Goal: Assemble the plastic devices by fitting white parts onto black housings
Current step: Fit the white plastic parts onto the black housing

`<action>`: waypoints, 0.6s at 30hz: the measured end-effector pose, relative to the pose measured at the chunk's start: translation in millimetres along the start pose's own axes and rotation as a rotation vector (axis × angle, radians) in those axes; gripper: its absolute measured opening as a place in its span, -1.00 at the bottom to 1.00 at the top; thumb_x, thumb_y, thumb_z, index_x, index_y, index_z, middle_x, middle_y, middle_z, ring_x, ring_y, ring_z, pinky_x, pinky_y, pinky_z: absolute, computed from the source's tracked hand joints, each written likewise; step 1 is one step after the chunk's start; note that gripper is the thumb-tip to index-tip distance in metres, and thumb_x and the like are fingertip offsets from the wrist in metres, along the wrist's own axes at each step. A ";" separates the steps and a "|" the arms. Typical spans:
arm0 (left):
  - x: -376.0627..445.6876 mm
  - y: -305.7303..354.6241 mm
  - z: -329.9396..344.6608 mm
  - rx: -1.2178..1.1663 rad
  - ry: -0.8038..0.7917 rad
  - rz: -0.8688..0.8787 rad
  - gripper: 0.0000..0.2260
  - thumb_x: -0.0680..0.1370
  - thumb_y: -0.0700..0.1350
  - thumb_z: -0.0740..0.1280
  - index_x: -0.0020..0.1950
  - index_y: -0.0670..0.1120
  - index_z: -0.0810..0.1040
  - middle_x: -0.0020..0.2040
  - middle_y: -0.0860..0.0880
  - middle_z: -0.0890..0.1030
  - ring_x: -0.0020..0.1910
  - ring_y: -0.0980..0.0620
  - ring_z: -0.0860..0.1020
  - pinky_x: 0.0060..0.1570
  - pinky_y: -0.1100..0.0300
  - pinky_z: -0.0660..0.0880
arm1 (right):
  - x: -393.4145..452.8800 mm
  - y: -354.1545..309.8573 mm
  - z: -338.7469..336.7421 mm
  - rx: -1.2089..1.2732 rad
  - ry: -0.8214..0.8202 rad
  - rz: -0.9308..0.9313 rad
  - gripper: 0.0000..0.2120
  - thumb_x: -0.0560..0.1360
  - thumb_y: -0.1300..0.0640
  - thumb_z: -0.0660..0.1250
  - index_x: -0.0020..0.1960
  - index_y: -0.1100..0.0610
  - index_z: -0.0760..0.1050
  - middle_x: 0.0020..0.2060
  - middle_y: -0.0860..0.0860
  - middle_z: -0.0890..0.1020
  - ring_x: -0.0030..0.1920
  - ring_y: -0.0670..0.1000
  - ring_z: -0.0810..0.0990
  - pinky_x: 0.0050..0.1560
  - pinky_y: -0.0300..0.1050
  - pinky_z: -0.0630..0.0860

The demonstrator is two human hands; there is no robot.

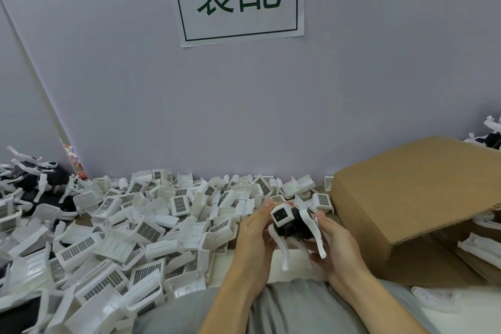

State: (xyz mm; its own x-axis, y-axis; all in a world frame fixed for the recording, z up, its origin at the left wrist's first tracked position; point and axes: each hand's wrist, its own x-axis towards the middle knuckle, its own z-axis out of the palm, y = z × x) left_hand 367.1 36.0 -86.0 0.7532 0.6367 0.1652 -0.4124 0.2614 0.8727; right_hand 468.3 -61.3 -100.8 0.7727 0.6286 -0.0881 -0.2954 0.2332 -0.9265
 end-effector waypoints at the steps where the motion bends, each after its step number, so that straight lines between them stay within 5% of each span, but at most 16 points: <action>1: -0.4 0.6 1.0 -0.004 0.004 0.005 -0.68 0.47 0.14 0.40 -0.07 -0.10 0.74 0.04 -0.22 0.70 0.10 -0.18 0.65 0.17 -0.07 0.57 | -0.3 -0.4 0.4 -0.003 0.007 -0.006 -0.64 0.66 0.05 0.19 -0.09 0.03 0.75 -0.07 0.13 0.74 -0.03 0.16 0.70 -0.01 0.05 0.54; 6: 0.7 0.3 0.0 0.008 0.082 0.017 -0.66 0.50 0.11 0.39 0.00 -0.16 0.71 0.01 -0.24 0.69 0.02 -0.18 0.67 -0.05 0.03 0.61 | -0.9 -0.9 1.3 -0.017 0.125 -0.155 -0.75 0.66 0.13 0.19 0.17 0.14 0.62 0.05 0.15 0.69 0.01 0.12 0.64 -0.02 -0.04 0.50; 11: 1.5 -1.8 -1.1 0.039 0.145 -0.029 -0.72 0.41 0.07 0.49 -0.07 -0.12 0.67 -0.13 -0.11 0.70 -0.27 0.00 0.63 -0.35 0.15 0.54 | -10.8 -2.9 3.0 -0.062 0.176 -0.405 -0.77 0.58 0.27 0.33 0.14 -0.01 0.56 0.11 0.07 0.65 0.08 0.01 0.62 0.03 -0.10 0.53; 18: 1.8 -8.7 -2.9 0.195 0.210 0.003 -0.88 0.50 -0.13 0.50 0.02 -0.08 0.67 -0.21 0.06 0.66 -0.35 0.11 0.57 -0.37 0.24 0.50 | -14.4 -2.0 5.8 -0.187 0.151 -0.576 -0.75 0.55 0.34 0.36 0.12 0.04 0.56 0.07 0.01 0.64 0.11 -0.10 0.61 0.00 -0.37 0.54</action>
State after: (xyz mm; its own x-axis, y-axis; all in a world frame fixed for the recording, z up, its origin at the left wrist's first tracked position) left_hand 370.6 36.9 -94.6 0.6212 0.7788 0.0865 -0.2925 0.1281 0.9477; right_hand 454.5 -66.5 -95.5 0.8536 0.3253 0.4068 0.2854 0.3612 -0.8877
